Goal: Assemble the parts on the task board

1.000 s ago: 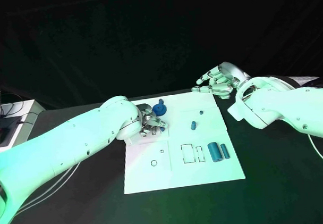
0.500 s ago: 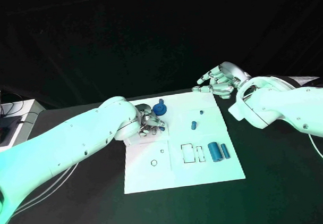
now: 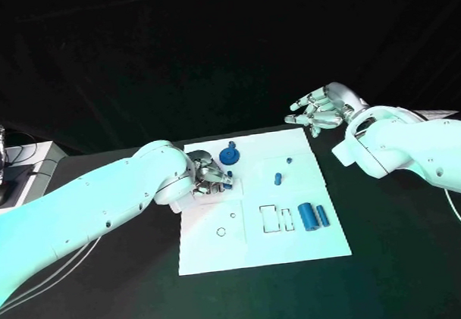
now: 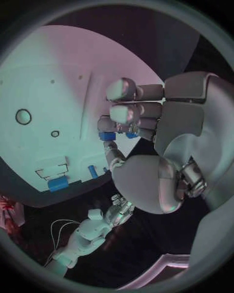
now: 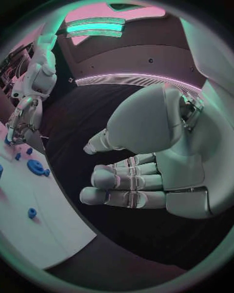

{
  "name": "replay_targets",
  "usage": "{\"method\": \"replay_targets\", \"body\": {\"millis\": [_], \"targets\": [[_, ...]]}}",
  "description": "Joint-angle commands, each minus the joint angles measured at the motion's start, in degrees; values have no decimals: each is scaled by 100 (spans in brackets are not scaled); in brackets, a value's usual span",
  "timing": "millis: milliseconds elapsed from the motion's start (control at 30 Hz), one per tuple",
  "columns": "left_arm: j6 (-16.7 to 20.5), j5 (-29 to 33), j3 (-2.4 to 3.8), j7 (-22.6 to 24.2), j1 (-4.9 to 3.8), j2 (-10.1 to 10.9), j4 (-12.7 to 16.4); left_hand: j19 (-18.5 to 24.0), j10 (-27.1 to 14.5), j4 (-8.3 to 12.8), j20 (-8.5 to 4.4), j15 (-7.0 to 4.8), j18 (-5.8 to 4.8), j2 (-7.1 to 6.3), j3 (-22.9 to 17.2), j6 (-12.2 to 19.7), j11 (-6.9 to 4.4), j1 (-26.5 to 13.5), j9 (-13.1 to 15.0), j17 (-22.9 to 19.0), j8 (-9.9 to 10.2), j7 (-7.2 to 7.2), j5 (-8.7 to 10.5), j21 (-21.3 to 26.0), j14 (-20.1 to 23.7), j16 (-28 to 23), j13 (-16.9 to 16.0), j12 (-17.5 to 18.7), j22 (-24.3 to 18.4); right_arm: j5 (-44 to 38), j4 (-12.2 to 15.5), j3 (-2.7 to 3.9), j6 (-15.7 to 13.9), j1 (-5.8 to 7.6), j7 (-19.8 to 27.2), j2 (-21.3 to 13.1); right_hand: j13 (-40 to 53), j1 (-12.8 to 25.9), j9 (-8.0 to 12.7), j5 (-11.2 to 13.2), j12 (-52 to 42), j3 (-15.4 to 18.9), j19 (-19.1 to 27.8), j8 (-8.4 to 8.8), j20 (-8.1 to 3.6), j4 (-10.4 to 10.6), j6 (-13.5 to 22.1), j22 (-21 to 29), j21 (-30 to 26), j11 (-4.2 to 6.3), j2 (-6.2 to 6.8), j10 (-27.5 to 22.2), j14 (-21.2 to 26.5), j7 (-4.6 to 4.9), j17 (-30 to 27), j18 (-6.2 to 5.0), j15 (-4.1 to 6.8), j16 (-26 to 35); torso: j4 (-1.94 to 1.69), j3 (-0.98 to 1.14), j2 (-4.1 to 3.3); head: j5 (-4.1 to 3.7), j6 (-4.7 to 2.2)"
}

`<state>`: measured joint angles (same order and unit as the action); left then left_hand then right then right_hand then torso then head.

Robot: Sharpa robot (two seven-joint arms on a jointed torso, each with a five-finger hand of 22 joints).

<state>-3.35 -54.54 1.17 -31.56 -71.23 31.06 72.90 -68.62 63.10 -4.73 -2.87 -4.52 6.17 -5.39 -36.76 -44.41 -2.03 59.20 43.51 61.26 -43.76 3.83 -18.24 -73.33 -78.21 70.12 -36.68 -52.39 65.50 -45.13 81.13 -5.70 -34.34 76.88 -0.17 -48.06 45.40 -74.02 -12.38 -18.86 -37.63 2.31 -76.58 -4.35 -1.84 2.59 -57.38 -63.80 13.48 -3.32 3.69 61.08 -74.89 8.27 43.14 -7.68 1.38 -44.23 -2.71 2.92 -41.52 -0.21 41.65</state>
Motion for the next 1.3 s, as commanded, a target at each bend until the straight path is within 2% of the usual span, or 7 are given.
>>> {"method": "replay_targets", "body": {"millis": [33,133,267,400,633,1000,1300], "targets": [[60,23,8,-139,-19,72,112,-58,43,915,-4,-8,28,-60,-882,-192,3,-5,137,38,41,-147,-36,-10,-42,-40,-31,49,19,1216,-114,1,-91,3,1157,27,-644,-242,129,-194,607,-61,470,3,134,-141,123,455,-583,-32,-85,-311,415,109,-385,182,-135,737,-7,-3,32,16,20],[33,20,10,-199,-28,174,193,-61,47,919,-6,-9,27,-60,-883,-196,2,-7,144,45,48,-148,-38,-8,-45,-44,-36,55,21,1907,-250,0,-30,4,1605,56,-2476,-453,423,-291,2057,-188,1341,47,401,-320,274,1246,-910,-274,-88,-87,915,217,-1241,325,-415,1916,-12,-5,51,17,33],[43,11,11,-249,-33,300,291,-74,71,932,-11,-15,23,-59,-883,-228,-4,-20,220,112,127,-151,-47,16,-72,-97,-99,108,51,2554,-404,-2,156,8,1942,90,-4256,-450,815,-320,2965,-341,2012,63,673,-462,231,2535,-969,-374,-111,314,788,290,-2649,448,-625,3090,-13,-13,66,29,51],[60,-4,12,-276,-34,363,344,-88,83,938,-13,-16,20,-57,-890,-243,-5,-13,246,134,142,-150,-59,17,-83,-109,-117,122,69,2776,-491,-5,248,9,2054,117,-4199,-351,857,-327,3254,-407,2247,71,817,-514,321,3593,-963,-486,-136,221,752,310,-3543,507,-783,4075,-11,-13,64,36,60],[227,-97,8,-327,-32,289,257,-111,111,932,-18,-21,17,-70,-895,-277,-9,-8,297,196,189,-155,-60,24,-113,-126,-170,148,115,2901,-592,-15,405,9,2151,184,-4208,-305,883,-333,3372,-228,2769,101,1081,-604,828,5341,-956,-619,-187,-122,1280,370,-3955,650,-979,4063,-9,-9,56,45,86],[445,-283,-23,-327,-22,-13,-32,-176,166,940,-36,-39,5,-93,-907,-323,-28,-26,319,246,215,-173,-103,6,-163,-122,-192,171,178,2941,-625,-19,525,9,2238,265,-4209,-279,927,-345,3422,-151,3412,138,1249,-590,1336,6033,-983,-711,-161,-380,1691,396,-3974,560,-1121,4085,-3,-6,31,35,115],[345,-538,-78,-339,-5,-182,-141,-176,163,940,-37,-39,5,-86,-910,-322,-27,-26,324,247,218,-172,-100,9,-161,-128,-196,176,180,2942,-593,-19,602,9,2285,267,-4209,-309,935,-355,3422,-172,2751,145,1259,-560,1516,6003,-905,-725,-174,-475,1557,396,-3972,325,-1098,4082,-2,-8,39,40,181]]}}
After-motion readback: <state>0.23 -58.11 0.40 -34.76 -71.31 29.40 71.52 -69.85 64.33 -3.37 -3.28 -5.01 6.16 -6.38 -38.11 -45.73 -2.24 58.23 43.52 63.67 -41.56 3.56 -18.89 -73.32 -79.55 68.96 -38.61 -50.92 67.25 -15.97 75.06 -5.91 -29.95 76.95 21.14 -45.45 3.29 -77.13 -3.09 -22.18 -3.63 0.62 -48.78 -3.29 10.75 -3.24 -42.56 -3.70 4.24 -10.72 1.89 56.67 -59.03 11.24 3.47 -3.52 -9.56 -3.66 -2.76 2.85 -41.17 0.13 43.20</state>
